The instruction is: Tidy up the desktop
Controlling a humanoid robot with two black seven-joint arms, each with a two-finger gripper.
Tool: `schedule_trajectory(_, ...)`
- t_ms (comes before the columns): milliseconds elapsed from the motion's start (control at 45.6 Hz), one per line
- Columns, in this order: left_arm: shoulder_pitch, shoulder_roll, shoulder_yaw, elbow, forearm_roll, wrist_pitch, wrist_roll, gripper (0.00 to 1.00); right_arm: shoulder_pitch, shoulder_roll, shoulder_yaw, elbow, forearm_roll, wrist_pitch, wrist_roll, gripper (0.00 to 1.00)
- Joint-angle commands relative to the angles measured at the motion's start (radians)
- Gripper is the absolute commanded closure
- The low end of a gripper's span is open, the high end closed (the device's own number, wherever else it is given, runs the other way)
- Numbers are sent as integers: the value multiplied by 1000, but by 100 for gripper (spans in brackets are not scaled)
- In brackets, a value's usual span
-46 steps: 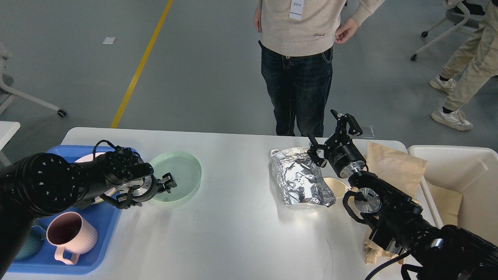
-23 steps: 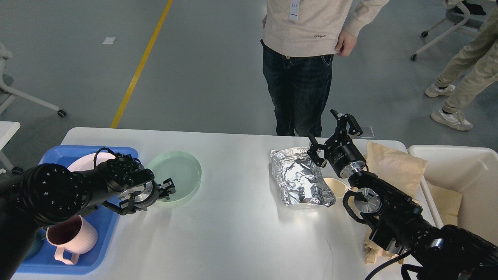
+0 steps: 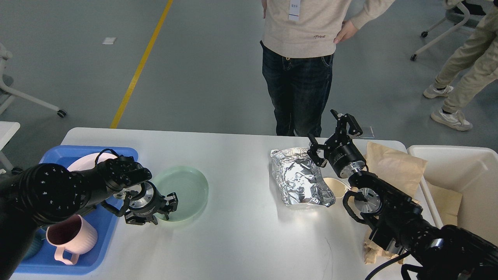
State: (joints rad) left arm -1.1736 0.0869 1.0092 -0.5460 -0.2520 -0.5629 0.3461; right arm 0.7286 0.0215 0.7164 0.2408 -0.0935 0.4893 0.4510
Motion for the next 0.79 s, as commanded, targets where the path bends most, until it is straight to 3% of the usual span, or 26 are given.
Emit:
schedule_trajectory(0,-1,2,0,0,0,-17,4,100,0,0,0,0,0,0,0,0)
schedule_trajectory(329,-14,5,0,-2,5,-31,8,100,0,0,0,-1,0,0,0,0)
schedule_trajectory(614,-101,63,0,0,8,-63,120,100,0,0,0,0,0,0,0,0)
schedule_trajectory(767,-149,77,2,1,8,-117,126,100,0,0,0,0,0,0,0,0)
